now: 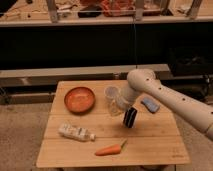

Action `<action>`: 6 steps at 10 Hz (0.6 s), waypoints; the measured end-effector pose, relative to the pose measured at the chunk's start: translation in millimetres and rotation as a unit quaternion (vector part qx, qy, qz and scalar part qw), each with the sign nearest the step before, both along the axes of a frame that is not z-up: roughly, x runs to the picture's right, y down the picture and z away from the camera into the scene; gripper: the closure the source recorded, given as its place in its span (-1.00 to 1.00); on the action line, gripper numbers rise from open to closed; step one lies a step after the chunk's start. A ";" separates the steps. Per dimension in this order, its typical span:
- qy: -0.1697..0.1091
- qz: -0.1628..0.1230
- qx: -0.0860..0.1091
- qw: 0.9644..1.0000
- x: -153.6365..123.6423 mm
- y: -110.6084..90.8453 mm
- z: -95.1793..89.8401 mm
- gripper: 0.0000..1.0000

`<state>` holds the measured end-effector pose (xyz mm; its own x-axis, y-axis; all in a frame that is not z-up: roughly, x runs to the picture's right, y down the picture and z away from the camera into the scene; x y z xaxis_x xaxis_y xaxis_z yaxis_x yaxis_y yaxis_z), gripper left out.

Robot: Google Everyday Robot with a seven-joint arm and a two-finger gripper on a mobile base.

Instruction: Knock the eraser over

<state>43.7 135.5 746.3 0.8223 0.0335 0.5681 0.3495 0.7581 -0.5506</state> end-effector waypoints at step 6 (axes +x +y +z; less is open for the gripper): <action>0.000 0.003 -0.002 1.000 0.4 -0.7 -1.2 1.00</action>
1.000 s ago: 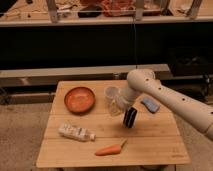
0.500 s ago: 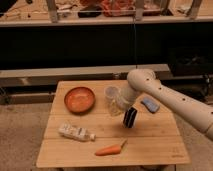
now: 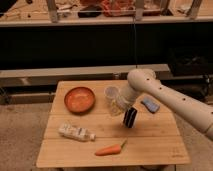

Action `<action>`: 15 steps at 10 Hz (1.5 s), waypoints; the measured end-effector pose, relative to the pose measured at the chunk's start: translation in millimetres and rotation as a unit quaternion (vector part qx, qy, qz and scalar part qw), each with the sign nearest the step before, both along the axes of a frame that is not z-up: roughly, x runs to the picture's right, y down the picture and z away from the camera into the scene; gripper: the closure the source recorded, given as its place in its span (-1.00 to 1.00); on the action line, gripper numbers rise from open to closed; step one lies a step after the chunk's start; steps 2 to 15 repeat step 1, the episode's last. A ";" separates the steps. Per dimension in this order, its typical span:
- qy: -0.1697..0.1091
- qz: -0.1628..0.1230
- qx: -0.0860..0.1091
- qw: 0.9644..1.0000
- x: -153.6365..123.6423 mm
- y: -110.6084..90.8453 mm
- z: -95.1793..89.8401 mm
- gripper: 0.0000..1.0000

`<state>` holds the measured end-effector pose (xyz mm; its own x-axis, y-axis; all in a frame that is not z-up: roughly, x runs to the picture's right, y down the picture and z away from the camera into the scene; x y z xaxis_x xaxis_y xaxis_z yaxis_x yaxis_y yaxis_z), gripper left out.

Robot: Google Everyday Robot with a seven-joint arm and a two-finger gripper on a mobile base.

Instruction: Knock the eraser over

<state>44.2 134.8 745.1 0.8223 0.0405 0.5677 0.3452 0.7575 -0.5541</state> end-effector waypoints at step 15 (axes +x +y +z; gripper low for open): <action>0.000 0.001 0.000 1.000 0.3 0.0 -0.2 1.00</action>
